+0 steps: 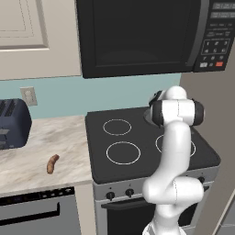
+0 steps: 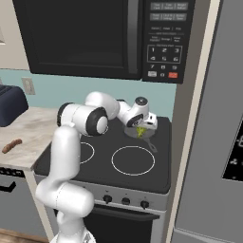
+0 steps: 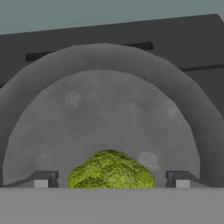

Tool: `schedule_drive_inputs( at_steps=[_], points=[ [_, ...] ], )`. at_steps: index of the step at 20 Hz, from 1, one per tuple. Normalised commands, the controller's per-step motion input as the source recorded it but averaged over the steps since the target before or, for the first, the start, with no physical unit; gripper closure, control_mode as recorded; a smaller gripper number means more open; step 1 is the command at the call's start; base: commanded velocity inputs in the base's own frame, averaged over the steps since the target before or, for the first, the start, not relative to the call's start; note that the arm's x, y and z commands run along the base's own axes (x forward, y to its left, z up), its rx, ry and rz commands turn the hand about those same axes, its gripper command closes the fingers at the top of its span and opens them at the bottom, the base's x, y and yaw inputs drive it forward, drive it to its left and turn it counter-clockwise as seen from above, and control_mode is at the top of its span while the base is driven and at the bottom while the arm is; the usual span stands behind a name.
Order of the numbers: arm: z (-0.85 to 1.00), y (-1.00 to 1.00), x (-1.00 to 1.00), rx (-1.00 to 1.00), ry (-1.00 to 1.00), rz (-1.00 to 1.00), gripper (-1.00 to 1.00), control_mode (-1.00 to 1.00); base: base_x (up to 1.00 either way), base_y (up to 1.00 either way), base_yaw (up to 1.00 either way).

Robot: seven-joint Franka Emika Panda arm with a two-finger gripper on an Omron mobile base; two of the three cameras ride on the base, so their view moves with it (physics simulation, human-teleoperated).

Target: Put the broccoli and potato in the pan. Then turn on the rear right burner and set the heat to medium.

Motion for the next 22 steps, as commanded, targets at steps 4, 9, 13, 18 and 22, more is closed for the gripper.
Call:
schedule_drive_inputs(
  at_steps=[4,9,13,18,22],
  points=[
    [0.2,0.0,-0.17,0.0,-0.05,0.0,-1.0,-1.0,0.0,0.0,0.0],
    [0.32,0.0,-0.12,0.0,-0.02,0.0,-1.0,-1.0,0.0,0.0,0.0],
    [0.27,0.0,-0.27,0.0,0.0,0.0,-1.0,-1.0,0.0,0.0,0.0],
    [0.1,0.12,-0.43,0.0,-0.01,0.0,-1.0,-1.0,0.0,0.0,0.0],
    [0.07,0.31,-0.59,0.0,0.0,0.0,-1.0,-1.0,0.0,0.0,0.0]
  ],
)
